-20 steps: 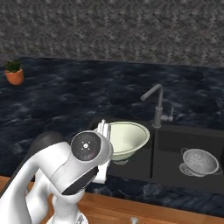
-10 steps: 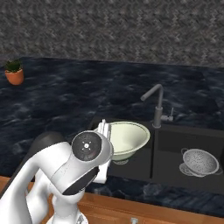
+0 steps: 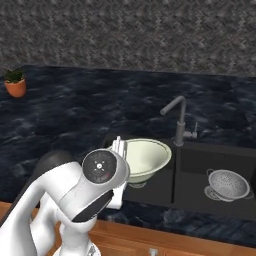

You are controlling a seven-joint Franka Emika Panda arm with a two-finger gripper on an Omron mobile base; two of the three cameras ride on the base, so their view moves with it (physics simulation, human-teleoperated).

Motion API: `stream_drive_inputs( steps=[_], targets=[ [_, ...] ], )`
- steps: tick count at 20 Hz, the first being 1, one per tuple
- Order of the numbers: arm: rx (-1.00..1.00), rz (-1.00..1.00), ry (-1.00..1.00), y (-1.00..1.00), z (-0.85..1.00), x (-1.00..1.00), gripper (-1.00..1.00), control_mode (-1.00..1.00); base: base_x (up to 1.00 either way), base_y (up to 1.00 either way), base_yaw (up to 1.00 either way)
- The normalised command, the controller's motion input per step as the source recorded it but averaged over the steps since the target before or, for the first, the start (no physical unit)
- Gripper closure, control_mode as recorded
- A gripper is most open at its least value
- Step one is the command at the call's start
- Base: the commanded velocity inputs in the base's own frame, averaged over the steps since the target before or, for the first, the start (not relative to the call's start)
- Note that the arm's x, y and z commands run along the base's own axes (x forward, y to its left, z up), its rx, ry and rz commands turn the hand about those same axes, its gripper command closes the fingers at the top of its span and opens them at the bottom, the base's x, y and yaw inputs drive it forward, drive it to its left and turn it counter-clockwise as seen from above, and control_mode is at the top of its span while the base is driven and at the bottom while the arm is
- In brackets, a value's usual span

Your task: Place the bowl in the left basin and the colander in the right basin of the sink.

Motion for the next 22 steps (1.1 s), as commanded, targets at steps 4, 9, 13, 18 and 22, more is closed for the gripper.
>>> stream_drive_inputs(
  steps=[4,9,13,18,22],
  targets=[
    [0.00,-0.01,0.00,0.23,0.00,0.39,1.00,-1.00,0.00,0.00,0.00],
    [0.00,0.00,0.00,0.41,-0.04,0.46,1.00,-1.00,0.00,0.00,0.00],
    [0.01,0.00,0.00,0.39,-0.12,0.41,1.00,-1.00,0.00,0.00,0.00],
    [0.00,0.00,0.01,0.36,-0.23,0.53,1.00,-1.00,0.00,0.00,0.00],
    [0.02,0.00,0.01,0.16,-0.32,0.50,1.00,-1.00,0.00,0.00,0.00]
  ],
)
